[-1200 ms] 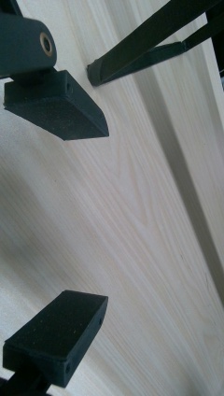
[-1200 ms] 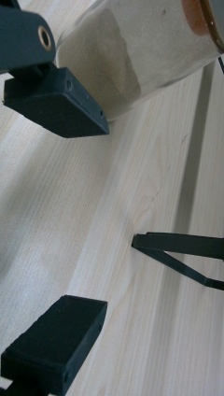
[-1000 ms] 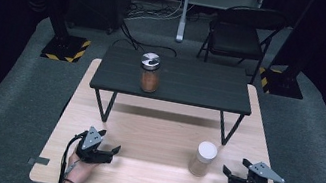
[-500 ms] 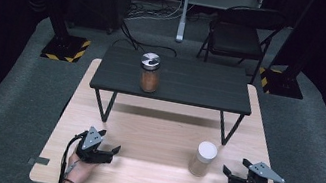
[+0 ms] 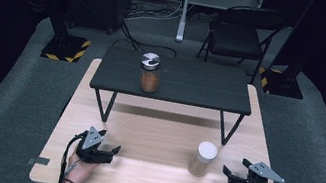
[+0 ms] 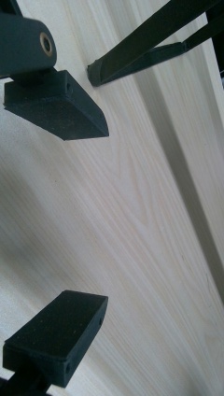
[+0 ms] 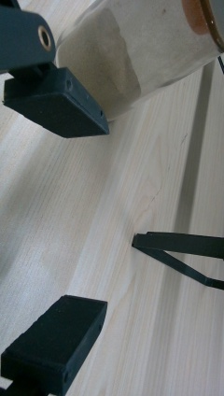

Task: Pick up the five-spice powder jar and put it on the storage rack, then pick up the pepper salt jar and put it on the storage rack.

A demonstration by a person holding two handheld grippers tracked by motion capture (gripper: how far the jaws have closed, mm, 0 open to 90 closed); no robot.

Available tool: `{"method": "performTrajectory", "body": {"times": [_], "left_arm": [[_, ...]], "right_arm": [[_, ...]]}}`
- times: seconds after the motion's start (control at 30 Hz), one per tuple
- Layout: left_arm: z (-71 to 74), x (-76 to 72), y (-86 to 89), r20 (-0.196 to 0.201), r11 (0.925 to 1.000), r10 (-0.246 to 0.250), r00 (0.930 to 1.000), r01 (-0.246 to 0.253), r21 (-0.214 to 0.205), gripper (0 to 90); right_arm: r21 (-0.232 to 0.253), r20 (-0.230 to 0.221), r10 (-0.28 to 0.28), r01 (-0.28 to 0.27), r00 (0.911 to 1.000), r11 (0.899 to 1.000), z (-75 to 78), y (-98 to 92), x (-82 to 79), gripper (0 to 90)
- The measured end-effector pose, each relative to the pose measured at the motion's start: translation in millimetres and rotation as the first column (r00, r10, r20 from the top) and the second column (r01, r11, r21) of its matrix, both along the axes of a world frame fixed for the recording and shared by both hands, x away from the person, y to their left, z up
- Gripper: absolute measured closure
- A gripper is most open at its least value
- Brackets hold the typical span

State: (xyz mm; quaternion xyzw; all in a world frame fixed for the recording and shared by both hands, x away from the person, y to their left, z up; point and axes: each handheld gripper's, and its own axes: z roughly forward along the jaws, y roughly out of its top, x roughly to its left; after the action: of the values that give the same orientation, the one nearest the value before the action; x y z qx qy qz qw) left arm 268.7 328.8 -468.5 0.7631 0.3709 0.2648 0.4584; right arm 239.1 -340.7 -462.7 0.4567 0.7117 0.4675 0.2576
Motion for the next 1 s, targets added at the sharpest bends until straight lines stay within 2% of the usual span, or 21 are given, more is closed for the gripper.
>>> {"method": "performTrajectory", "body": {"times": [0.6,0.8,1.0], "left_arm": [[0.0,0.2,0.2,-0.001,1.0,-0.001,1.0,0.001,-0.001,15.1],[0.2,0.1,-0.1,0.0,1.0,-0.001,1.0,0.001,0.002,15.1],[0.1,0.2,0.1,0.0,1.0,-0.002,1.0,0.002,0.001,15.1]], "right_arm": [[0.017,0.013,0.013,-0.014,0.9998,1.0,-1.1,-3.7,-0.9,12.0],[0.041,0.019,0.083,-0.083,0.9964,0.996,-2.6,-10.8,2.3,12.4],[0.059,0.02,0.185,-0.186,0.9825,0.981,-3.6,-15.5,10.4,12.2]]}}
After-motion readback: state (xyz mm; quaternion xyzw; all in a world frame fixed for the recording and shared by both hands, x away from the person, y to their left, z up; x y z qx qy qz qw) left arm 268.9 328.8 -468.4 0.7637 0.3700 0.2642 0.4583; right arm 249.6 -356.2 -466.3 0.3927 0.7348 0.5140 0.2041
